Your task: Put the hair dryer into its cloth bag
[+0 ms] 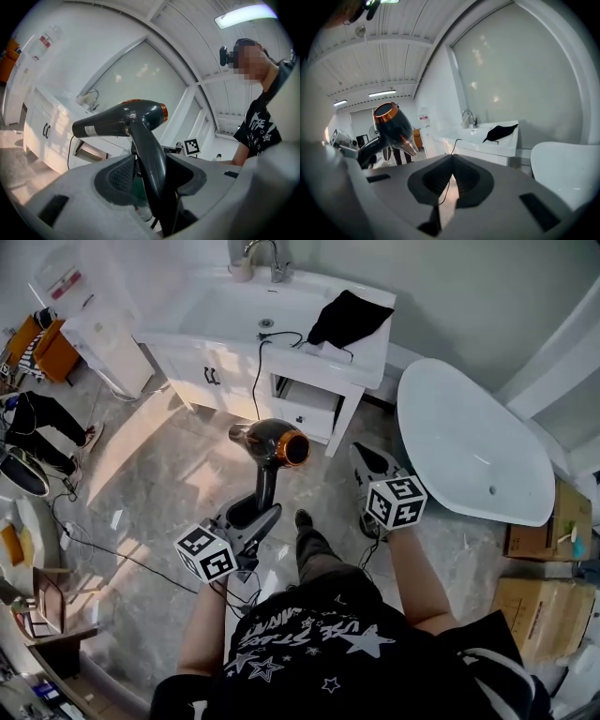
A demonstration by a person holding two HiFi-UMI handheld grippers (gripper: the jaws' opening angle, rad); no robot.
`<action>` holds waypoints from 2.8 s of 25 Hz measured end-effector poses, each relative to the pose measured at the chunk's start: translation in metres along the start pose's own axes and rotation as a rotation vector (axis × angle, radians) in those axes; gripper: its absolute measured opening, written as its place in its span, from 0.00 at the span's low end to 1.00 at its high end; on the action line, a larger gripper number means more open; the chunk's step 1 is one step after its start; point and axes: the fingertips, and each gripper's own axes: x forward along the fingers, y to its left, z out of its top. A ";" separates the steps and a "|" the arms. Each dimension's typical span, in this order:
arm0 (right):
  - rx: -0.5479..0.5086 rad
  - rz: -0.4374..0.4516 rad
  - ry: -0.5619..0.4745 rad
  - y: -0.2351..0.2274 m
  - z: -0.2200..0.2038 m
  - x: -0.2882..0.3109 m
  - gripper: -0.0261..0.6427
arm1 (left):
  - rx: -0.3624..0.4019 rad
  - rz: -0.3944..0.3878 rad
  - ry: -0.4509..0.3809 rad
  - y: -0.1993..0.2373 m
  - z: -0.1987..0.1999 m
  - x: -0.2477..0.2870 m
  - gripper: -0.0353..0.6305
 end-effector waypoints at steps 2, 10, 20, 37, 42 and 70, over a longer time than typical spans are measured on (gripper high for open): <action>-0.007 0.001 0.001 -0.013 0.011 0.025 0.05 | -0.004 -0.006 0.005 0.016 0.012 0.016 0.36; -0.084 -0.007 0.028 -0.075 0.052 0.109 0.05 | -0.024 0.006 0.018 0.082 0.056 0.082 0.36; -0.208 -0.097 0.074 -0.145 0.070 0.165 0.05 | 0.050 0.022 0.090 0.134 0.087 0.133 0.36; -0.270 -0.260 0.177 -0.185 0.079 0.245 0.05 | 0.138 -0.225 0.257 0.209 0.133 0.195 0.36; -0.377 -0.252 0.263 -0.195 0.081 0.284 0.10 | 0.121 -0.333 0.302 0.243 0.155 0.217 0.36; -0.278 -0.333 0.512 -0.260 0.053 0.371 0.07 | 0.129 -0.707 0.588 0.328 0.170 0.238 0.37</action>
